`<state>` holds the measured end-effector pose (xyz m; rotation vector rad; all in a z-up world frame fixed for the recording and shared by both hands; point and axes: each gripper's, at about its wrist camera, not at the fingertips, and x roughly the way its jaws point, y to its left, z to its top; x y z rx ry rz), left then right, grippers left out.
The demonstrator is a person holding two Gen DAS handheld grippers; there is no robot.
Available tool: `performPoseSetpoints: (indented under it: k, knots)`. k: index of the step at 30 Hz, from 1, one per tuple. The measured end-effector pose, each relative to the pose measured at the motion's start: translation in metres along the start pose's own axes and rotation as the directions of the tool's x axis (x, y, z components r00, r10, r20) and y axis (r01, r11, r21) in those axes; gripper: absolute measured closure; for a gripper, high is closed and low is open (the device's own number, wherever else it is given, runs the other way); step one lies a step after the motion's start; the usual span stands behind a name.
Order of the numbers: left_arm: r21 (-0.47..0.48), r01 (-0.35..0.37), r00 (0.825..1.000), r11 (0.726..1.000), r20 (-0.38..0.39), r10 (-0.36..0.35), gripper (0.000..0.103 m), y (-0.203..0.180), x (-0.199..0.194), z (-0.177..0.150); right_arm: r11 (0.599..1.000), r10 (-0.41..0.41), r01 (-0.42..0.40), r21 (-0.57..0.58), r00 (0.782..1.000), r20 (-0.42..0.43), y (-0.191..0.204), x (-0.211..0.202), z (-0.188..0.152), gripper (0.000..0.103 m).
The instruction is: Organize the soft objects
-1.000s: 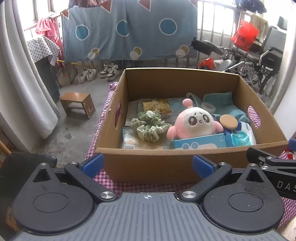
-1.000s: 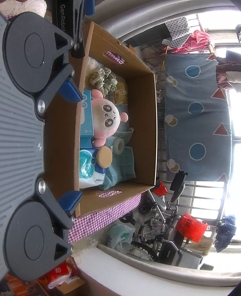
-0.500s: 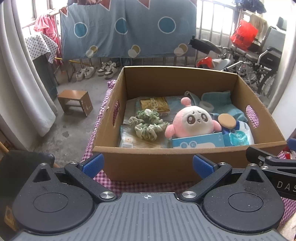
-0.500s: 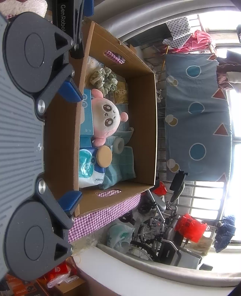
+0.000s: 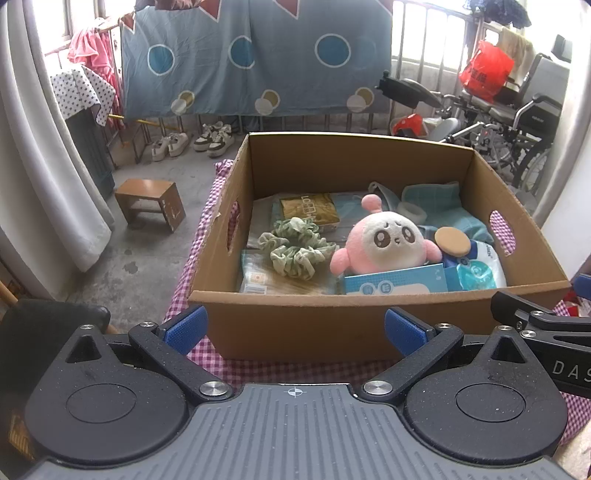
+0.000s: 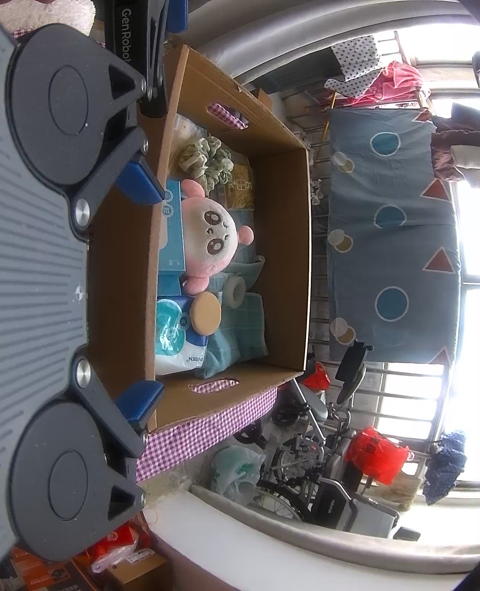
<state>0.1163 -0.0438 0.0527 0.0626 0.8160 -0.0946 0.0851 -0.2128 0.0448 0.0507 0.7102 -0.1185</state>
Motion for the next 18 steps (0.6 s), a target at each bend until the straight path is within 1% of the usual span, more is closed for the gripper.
performPoseSetpoints:
  k: [18]
  knots:
    - [0.004,-0.005,1.000,1.000,0.002,0.005,0.000,0.0026,-0.0014,-0.0002,1.000,0.006,-0.006,0.004,1.000,-0.005,0.0013,0.0001,0.0003,0.000]
